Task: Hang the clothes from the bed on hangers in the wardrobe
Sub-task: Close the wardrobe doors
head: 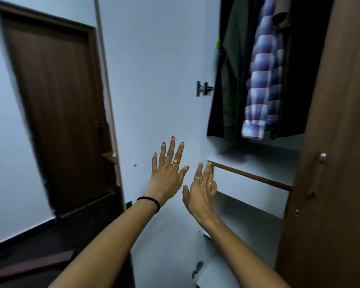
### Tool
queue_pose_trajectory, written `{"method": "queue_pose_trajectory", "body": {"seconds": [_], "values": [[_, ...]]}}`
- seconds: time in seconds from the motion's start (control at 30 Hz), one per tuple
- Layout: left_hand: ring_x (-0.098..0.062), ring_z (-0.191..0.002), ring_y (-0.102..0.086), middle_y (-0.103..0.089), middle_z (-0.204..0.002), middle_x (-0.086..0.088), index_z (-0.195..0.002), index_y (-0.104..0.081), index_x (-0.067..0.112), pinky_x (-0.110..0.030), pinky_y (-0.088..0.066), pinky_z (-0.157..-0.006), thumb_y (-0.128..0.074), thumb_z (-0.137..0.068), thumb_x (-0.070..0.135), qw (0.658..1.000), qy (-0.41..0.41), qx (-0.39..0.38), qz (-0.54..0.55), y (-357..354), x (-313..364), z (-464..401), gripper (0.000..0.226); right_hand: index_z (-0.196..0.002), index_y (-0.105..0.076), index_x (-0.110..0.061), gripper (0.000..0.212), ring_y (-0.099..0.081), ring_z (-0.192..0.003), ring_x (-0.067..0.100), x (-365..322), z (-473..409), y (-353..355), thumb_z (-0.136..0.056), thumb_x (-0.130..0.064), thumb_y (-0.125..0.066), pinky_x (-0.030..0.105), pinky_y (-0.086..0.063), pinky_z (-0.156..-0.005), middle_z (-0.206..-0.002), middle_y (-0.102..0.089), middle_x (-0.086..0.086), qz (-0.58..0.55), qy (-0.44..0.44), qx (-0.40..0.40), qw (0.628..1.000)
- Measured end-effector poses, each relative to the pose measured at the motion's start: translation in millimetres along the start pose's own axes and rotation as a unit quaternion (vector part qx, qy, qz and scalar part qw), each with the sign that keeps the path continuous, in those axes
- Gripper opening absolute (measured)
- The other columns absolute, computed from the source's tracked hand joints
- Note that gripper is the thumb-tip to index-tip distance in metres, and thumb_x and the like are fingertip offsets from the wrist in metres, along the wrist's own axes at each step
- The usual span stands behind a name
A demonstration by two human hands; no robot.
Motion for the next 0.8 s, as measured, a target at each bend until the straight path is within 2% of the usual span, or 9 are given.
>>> {"method": "queue_pose_trajectory", "body": {"seconds": [0.2, 0.3, 0.37, 0.47, 0.57, 0.7, 0.8], "values": [[-0.023, -0.145, 0.021, 0.026, -0.157, 0.001, -0.152, 0.010, 0.028, -0.047, 0.009, -0.115, -0.026, -0.100, 0.047, 0.995, 0.024, 0.060, -0.082, 34, -67, 23, 0.066, -0.149, 0.023, -0.018, 0.085, 0.019, -0.147, 0.023, -89, 22, -48, -0.100, -0.043, -0.041, 0.042, 0.004, -0.117, -0.155, 0.032, 0.008, -0.092, 0.108, -0.056, 0.988], [-0.025, -0.147, 0.010, 0.014, -0.160, -0.004, -0.154, 0.002, 0.025, -0.049, -0.003, -0.116, -0.024, -0.098, 0.046, 0.988, 0.020, 0.093, -0.118, 43, -88, 24, 0.065, -0.132, 0.040, -0.022, 0.089, 0.025, -0.143, 0.017, -120, 27, -60, -0.098, -0.051, -0.036, 0.040, 0.004, -0.118, -0.149, 0.040, 0.002, -0.097, 0.147, -0.061, 0.983], [-0.026, -0.148, 0.003, 0.007, -0.161, -0.006, -0.154, 0.000, 0.024, -0.050, -0.010, -0.116, -0.033, -0.097, 0.043, 0.984, 0.011, 0.115, -0.137, 47, -100, 21, 0.069, -0.130, 0.040, -0.027, 0.088, 0.024, -0.143, 0.015, -137, 28, -70, -0.096, -0.055, -0.036, 0.038, 0.003, -0.120, -0.148, 0.038, -0.001, -0.101, 0.158, -0.052, 0.981], [-0.026, -0.148, 0.004, 0.007, -0.161, -0.005, -0.154, 0.004, 0.025, -0.047, -0.004, -0.117, -0.046, -0.095, 0.039, 0.983, 0.012, 0.125, -0.136, 50, -119, 15, 0.079, -0.135, 0.034, -0.028, 0.088, 0.022, -0.145, 0.014, -155, 23, -84, -0.096, -0.053, -0.041, 0.034, 0.003, -0.119, -0.155, 0.030, -0.001, -0.109, 0.167, -0.044, 0.979], [-0.023, -0.148, 0.007, 0.010, -0.161, -0.005, -0.154, 0.006, 0.022, -0.044, 0.002, -0.117, -0.045, -0.094, 0.039, 0.984, 0.011, 0.123, -0.127, 51, -140, 5, 0.080, -0.134, 0.037, -0.031, 0.090, 0.025, -0.141, 0.009, -169, 13, -92, -0.097, -0.051, -0.043, 0.030, 0.005, -0.116, -0.150, 0.036, -0.005, -0.128, 0.164, -0.021, 0.978], [-0.021, -0.148, 0.008, 0.012, -0.161, -0.005, -0.154, 0.005, 0.017, -0.039, 0.002, -0.118, -0.042, -0.095, 0.036, 0.985, 0.003, 0.137, -0.101, 50, -175, -9, 0.078, -0.135, 0.040, -0.030, 0.095, 0.021, -0.144, 0.014, -185, -4, -106, -0.097, -0.043, -0.046, 0.033, 0.000, -0.114, -0.154, 0.035, -0.001, -0.125, 0.140, 0.017, 0.982], [-0.018, -0.148, 0.009, 0.016, -0.160, -0.002, -0.153, 0.008, 0.016, -0.033, 0.005, -0.118, -0.039, -0.096, 0.037, 0.986, -0.038, 0.149, -0.066, 44, -188, -17, 0.077, -0.138, 0.041, -0.029, 0.098, 0.018, -0.146, 0.018, -193, -13, -117, -0.096, -0.041, -0.047, 0.034, -0.001, -0.115, -0.155, 0.032, 0.003, -0.111, 0.106, 0.041, 0.987]]}}
Point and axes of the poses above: each hand's wrist, its own z-axis away from the middle knuckle, its own y-axis out of the back of the hand, x = y × z, the point moved 5 cm from there along -z, towards the middle knuckle
